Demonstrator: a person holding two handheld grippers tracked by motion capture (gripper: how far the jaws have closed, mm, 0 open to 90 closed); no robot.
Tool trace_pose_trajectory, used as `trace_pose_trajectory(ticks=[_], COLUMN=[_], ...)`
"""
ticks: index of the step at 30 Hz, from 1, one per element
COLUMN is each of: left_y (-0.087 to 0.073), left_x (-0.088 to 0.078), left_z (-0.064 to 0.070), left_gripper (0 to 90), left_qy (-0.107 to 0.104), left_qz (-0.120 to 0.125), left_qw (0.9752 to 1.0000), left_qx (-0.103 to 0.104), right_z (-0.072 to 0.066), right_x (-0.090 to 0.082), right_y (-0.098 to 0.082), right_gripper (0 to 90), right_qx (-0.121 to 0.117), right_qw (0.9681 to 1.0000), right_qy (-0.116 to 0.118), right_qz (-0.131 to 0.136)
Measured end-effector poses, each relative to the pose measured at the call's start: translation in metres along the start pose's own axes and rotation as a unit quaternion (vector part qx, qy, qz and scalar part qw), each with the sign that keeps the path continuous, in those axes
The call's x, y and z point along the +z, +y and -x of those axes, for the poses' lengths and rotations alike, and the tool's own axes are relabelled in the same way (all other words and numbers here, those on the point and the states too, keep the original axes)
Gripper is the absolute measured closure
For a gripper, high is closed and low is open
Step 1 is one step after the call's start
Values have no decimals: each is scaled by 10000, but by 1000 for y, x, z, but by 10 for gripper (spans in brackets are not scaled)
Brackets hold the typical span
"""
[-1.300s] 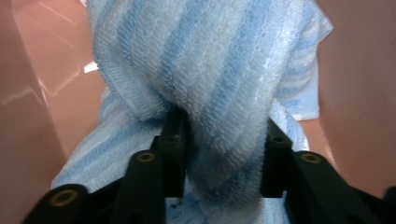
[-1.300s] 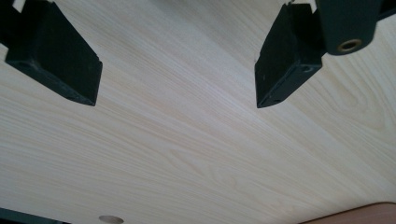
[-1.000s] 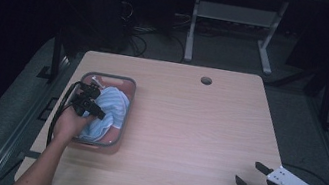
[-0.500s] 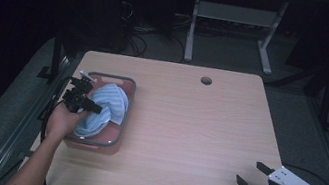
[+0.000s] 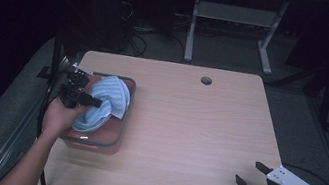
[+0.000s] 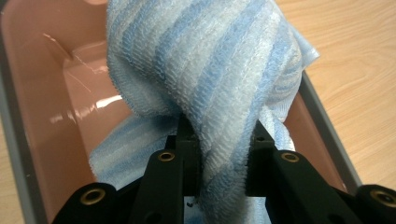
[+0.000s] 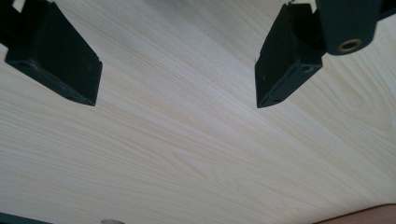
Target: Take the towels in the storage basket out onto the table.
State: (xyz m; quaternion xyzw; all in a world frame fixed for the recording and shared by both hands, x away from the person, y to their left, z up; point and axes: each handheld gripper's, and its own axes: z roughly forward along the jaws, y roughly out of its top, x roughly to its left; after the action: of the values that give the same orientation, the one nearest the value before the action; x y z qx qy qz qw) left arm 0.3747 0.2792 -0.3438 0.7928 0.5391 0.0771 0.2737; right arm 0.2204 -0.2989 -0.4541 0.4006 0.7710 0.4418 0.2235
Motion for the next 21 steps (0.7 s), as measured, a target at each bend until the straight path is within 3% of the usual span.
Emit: trace_pose_trajectory(ticks=[15, 21], left_y=[1, 6], left_x=[-25, -32], left_z=[-6, -1], left_gripper=[732, 732], left_qy=[-210, -275], left_qz=[282, 405], left_qw=[9994, 9988], left_qx=[-60, -19], right_z=[-1, -2], right_x=[1, 1], right_y=[1, 2], right_gripper=[145, 145], right_qx=[-51, -36], right_qw=[10000, 10000], right_qy=[3, -9], right_qz=[-14, -9])
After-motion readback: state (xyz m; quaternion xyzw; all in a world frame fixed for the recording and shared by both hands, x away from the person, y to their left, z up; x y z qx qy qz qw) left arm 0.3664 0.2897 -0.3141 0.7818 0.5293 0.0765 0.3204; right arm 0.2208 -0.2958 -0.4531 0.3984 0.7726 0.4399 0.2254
